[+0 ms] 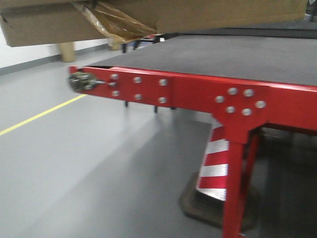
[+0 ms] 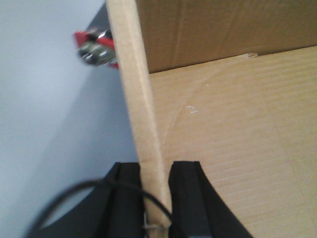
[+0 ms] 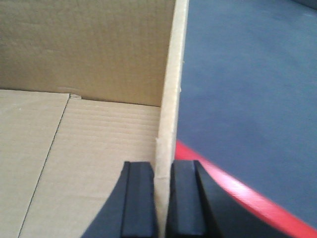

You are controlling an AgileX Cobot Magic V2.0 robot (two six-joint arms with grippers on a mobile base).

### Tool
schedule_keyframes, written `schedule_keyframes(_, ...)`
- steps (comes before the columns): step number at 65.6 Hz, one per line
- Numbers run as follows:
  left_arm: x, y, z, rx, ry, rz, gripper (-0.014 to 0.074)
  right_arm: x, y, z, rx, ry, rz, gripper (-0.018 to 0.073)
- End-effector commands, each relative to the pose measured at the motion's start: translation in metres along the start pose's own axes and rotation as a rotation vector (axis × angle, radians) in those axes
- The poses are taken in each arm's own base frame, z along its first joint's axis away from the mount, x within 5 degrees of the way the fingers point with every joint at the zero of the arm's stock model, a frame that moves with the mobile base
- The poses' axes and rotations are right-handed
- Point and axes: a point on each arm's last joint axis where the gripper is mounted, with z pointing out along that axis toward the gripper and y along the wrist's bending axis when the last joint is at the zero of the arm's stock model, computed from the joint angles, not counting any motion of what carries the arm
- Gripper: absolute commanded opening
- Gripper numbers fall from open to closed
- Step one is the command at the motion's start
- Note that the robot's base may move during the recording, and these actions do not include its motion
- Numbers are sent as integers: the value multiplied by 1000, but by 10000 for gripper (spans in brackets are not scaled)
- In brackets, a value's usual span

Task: Grab carton from right shelf to conveyor
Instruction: 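Carry the carton with both grippers over the red-framed conveyor belt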

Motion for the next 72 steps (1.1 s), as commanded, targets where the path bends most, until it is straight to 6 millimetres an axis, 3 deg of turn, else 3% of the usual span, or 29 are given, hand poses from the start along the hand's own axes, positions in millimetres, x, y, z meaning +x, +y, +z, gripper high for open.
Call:
schedule_keyframes(1, -4, -5, -10, 56, -56, -4, -20, -7, 2, -4, -27, -75, -4, -67)
schedule_keyframes(72, -8, 6, -11, -65, -98, 44, -20, -8, 2, -5, -29, -80, -4, -67)
